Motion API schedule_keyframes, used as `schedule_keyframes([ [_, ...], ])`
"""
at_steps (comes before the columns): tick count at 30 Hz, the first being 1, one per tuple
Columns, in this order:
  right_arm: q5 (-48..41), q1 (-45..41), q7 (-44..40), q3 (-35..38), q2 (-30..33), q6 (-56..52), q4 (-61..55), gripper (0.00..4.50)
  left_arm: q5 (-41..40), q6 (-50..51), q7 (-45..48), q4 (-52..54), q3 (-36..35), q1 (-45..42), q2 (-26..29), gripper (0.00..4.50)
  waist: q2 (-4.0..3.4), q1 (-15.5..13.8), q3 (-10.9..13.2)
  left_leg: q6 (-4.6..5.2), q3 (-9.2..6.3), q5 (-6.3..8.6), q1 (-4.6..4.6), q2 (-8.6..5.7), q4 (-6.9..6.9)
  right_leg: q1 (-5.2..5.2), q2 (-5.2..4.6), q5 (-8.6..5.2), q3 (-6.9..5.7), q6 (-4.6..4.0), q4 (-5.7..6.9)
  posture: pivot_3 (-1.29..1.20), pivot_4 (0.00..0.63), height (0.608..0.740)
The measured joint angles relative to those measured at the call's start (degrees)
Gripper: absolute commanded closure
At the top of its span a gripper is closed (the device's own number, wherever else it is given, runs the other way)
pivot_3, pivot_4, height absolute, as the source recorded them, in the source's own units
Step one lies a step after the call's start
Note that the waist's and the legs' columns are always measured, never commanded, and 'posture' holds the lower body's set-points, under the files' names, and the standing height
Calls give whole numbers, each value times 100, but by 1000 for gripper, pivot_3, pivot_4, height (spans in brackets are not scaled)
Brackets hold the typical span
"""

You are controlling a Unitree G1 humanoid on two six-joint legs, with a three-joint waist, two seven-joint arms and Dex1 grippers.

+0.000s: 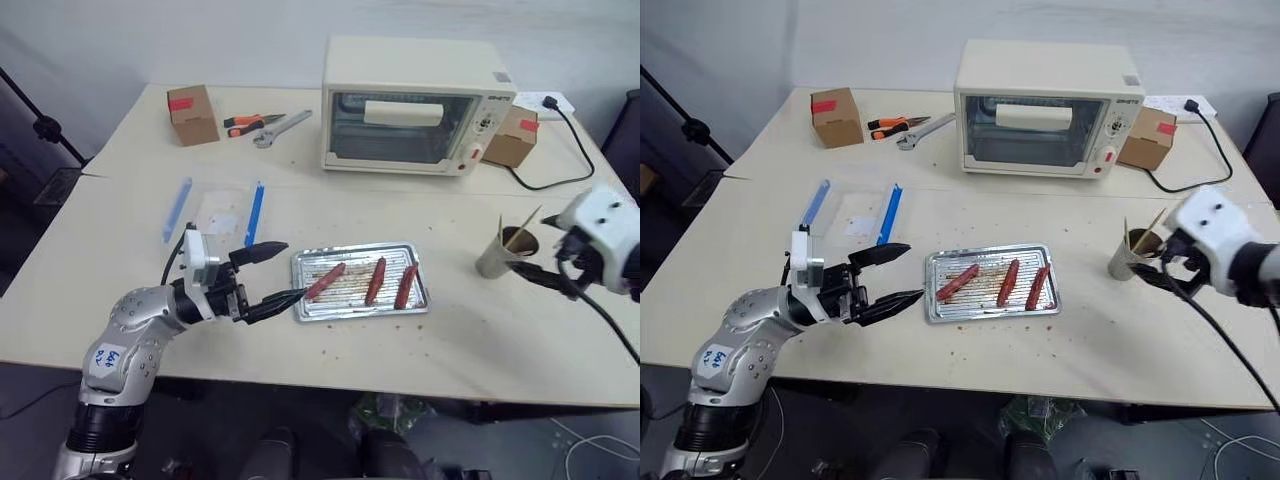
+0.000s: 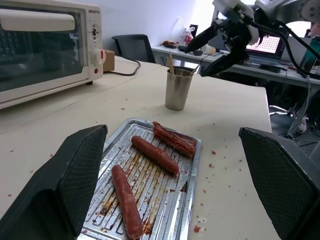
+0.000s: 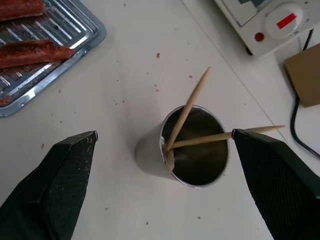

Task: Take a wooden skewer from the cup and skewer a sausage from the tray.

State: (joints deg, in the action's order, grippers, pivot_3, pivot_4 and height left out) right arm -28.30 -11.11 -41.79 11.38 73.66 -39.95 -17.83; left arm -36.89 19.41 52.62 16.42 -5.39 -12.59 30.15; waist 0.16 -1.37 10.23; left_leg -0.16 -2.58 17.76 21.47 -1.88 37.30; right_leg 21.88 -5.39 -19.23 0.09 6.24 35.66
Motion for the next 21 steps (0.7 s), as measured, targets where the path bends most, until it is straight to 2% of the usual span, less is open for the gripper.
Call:
schedule_keyframes([
  [2, 101, -211, -61, -242, -5, -128, 6, 0, 0, 47, -27, 114, -7, 83, 0, 24, 0, 4, 0, 0, 1, 0, 2, 0, -2, 5, 0, 0, 1, 0, 1, 0, 150, 740],
  [5, 216, -324, -131, -344, -23, -173, 12, 572, 0, 60, -67, 128, -14, 130, 0, 0, 0, 4, 0, -3, 2, -2, 3, 2, -3, 8, 3, 0, 1, 0, 4, 0, 150, 740],
  [16, 511, -329, -357, -362, -201, -244, 39, 4316, 2, 67, -169, 182, -16, 172, 0, 0, 0, 6, 0, -2, 5, -8, 0, 2, 0, 10, 3, 0, 4, 0, 20, 0, 150, 740],
  [17, 554, -357, -355, -360, -205, -227, 42, 4470, 3, 67, -171, 182, -16, 172, 0, 0, 0, 7, 0, -3, 5, -8, -1, 2, 0, 10, 3, 0, 4, 0, 20, 0, 150, 740],
  [21, 633, -427, -510, -243, -205, -222, 139, 4470, 8, 65, -174, 182, 23, 162, -17, 0, 0, 10, 0, -3, 7, -8, 0, 2, -1, 12, 4, 0, 6, 0, 21, 0, 150, 740],
])
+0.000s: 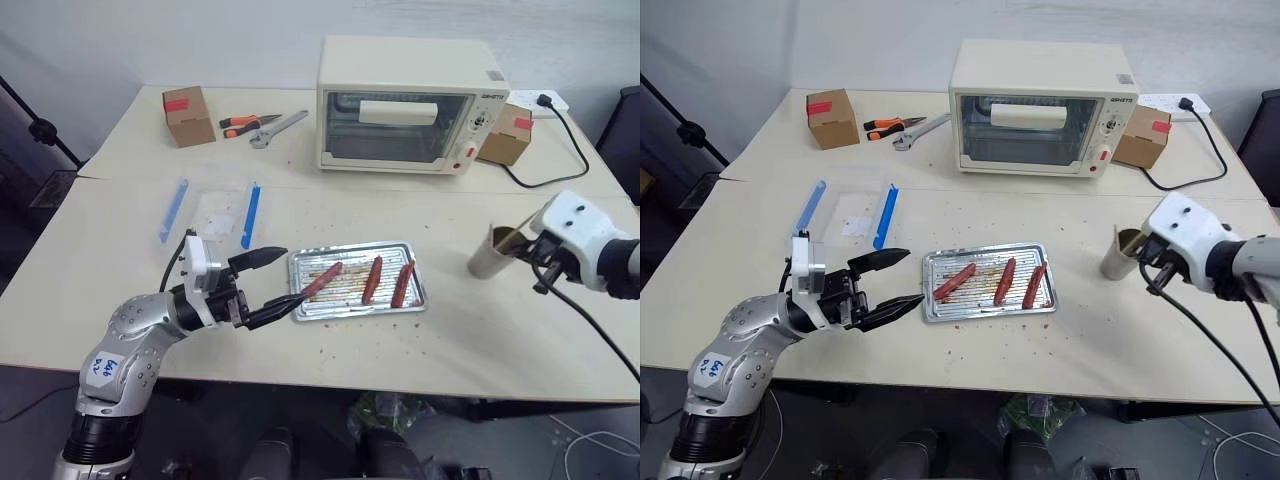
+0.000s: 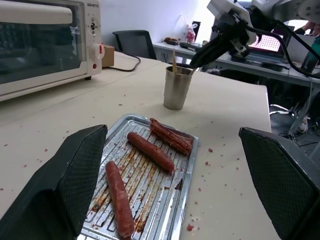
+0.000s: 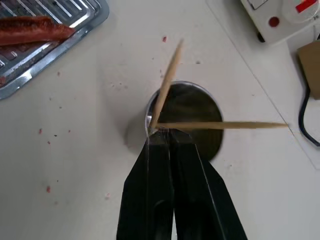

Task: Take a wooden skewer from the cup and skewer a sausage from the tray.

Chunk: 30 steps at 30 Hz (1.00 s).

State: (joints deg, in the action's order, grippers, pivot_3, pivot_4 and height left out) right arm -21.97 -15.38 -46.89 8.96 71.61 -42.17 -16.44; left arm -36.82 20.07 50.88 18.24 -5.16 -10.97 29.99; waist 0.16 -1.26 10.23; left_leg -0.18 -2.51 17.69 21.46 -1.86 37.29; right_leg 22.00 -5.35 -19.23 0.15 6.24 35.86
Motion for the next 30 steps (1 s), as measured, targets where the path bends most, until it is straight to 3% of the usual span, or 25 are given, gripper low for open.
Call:
schedule_keyframes([
  [8, -51, -342, -798, 291, 368, 56, 398, 4470, 31, -38, 12, -65, 117, -78, -125, 0, -2, -1, 1, 1, 4, 0, 1, -1, -1, 3, 0, 0, 2, 0, 0, 0, 150, 740],
  [13, -270, -628, -2051, 832, 974, 576, 957, 4470, 92, -140, 91, -131, 145, -105, -190, 0, -4, 1, 1, 1, 10, 1, 0, 0, -6, 5, 2, 0, 4, 0, -2, 0, 150, 740],
  [15, -513, -955, -2448, 982, 1098, 592, 1219, 4470, 97, -149, 143, -150, 166, -115, -195, 0, -4, 13, 1, 2, 15, 1, 0, 0, -5, 5, 1, 0, 8, 0, -1, 0, 150, 740],
  [18, -1492, -1651, -2849, 1065, 1114, -256, 1329, 4470, 93, -149, 248, -257, 185, -169, -206, 0, -4, 36, 1, 2, 11, 1, -2, 6, -5, 5, 2, 0, 6, -1, 0, 0, 150, 740],
  [21, -2597, -1968, -2738, 1187, 576, -1258, 1030, 4470, 54, -89, 307, -329, 199, -225, -251, 0, 10, 48, 4, 0, 5, 2, -3, 11, -3, 0, 5, 0, 3, -1, -2, 0, 150, 740],
  [23, -3200, -1931, -2346, 1151, -222, -1708, 667, 4470, -52, 21, 323, -329, 230, -295, -342, 0, 22, 51, 7, 1, 4, 2, -3, 11, 2, -3, 4, 0, 2, 0, -1, 0, 150, 740],
  [30, -4051, -1877, -1087, 696, -1986, -2167, 103, 4470, -544, 613, 360, -245, 479, -733, -642, 0, 17, -23, 9, -8, -10, -5, 88, 2, 54, 77, 0, 3, -10, 5, 37, 0, 150, 740],
])
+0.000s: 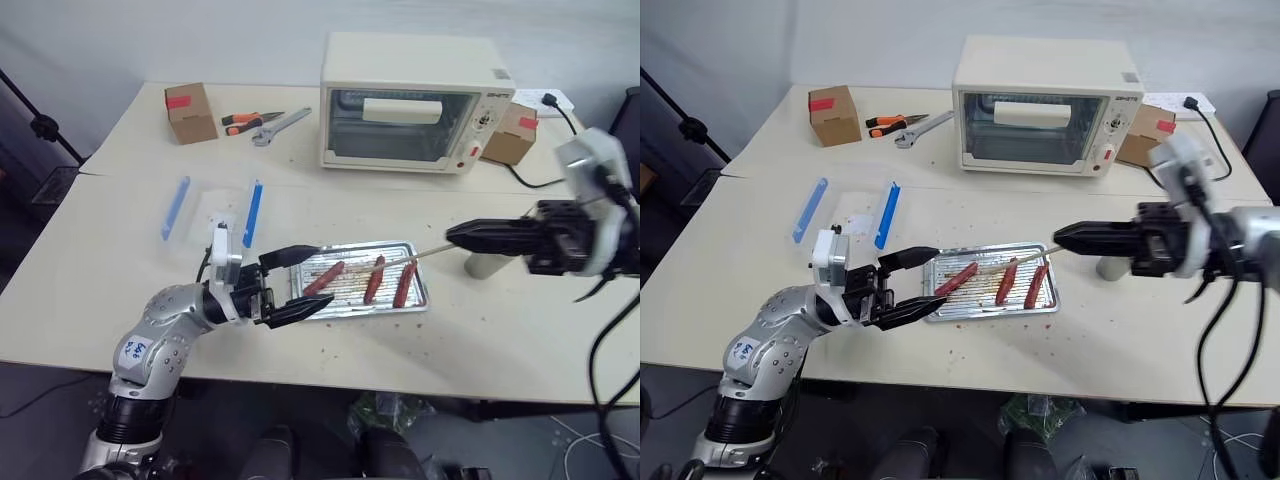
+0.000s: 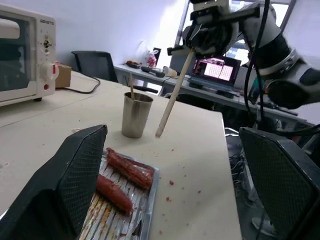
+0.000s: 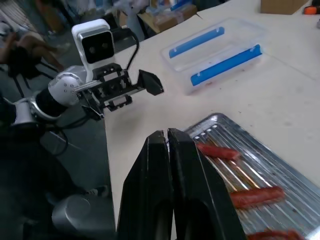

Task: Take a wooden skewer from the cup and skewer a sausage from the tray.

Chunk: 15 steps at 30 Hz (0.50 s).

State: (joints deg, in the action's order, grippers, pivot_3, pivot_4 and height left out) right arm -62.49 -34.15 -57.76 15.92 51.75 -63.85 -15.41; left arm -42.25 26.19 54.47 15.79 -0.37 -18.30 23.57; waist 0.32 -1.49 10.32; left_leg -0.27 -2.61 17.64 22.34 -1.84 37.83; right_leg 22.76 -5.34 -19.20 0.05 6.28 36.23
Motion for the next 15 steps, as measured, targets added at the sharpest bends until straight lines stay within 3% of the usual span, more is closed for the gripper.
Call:
schedule_keyframes([
  [12, -755, -40, 765, -222, -644, -229, -181, 4470, -296, 438, -235, 165, 157, -218, -447, 0, 1, 11, 0, 14, 0, 2, -1, -9, 21, -12, -4, 7, 4, 13, 4, 0, 150, 740],
  [15, -1018, -40, 911, -221, -701, -292, -178, 4500, -314, 498, -237, 178, 158, -217, -449, 563, 1, 15, 0, 14, 0, 2, -1, -9, 21, -11, -4, 7, 4, 13, 4, 0, 150, 740],
])
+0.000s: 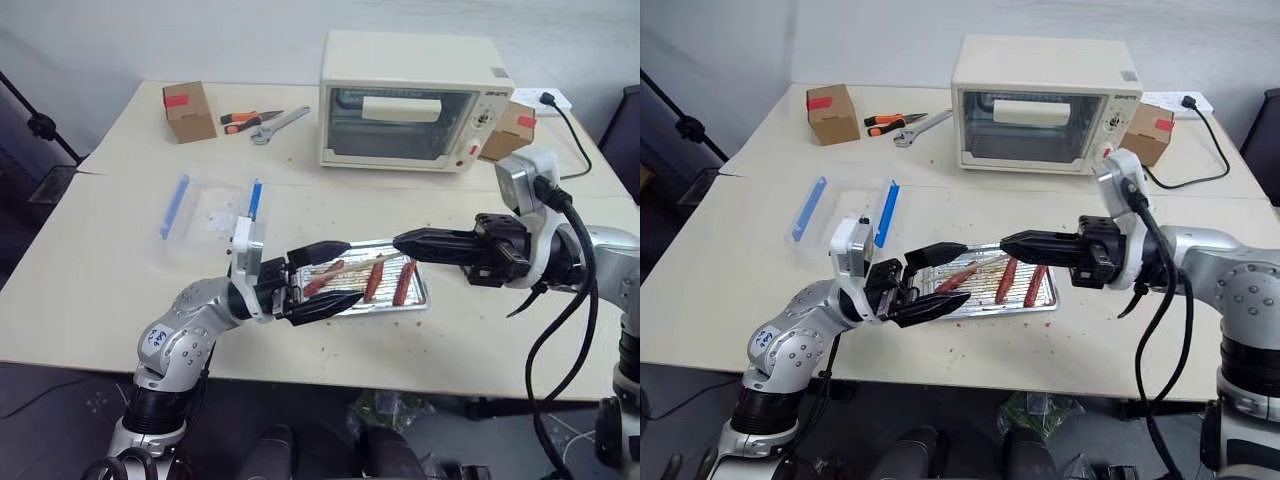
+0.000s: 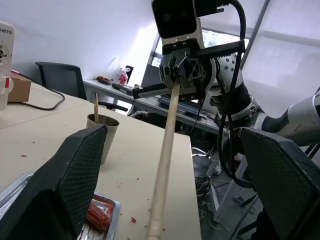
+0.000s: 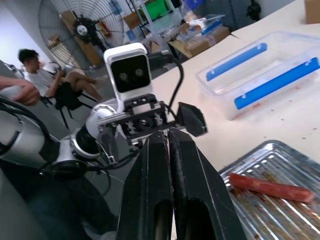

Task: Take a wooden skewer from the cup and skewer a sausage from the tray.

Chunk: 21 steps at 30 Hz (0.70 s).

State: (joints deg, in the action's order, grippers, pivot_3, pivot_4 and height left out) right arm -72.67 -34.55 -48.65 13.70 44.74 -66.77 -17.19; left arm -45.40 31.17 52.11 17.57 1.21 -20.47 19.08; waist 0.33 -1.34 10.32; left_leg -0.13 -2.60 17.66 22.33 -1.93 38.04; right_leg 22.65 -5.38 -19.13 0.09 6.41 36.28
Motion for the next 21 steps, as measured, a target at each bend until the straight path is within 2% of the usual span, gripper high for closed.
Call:
schedule_keyframes([
  [13, -328, 212, 359, -3, -111, 53, -51, 4500, -175, 86, -81, 49, -6, 0, -123, 4366, 0, -1, 0, 1, 1, 0, 1, 0, 0, 0, -1, 0, 1, 0, -2, 0, 150, 740],
  [18, -331, 288, 395, 12, -140, 189, -55, 4500, -248, 138, -170, 78, -17, 4, -165, 4441, 0, -1, 0, 2, 0, 0, 1, -1, 0, -1, 0, 0, 1, 0, -2, 0, 150, 740],
  [21, -238, 440, 488, 4, -142, 295, -81, 3870, -252, 190, -275, 78, -44, 7, -188, 4500, 0, -2, 0, 2, 0, 0, 1, -1, 0, -1, 0, 0, 1, 0, -2, 0, 150, 740],
])
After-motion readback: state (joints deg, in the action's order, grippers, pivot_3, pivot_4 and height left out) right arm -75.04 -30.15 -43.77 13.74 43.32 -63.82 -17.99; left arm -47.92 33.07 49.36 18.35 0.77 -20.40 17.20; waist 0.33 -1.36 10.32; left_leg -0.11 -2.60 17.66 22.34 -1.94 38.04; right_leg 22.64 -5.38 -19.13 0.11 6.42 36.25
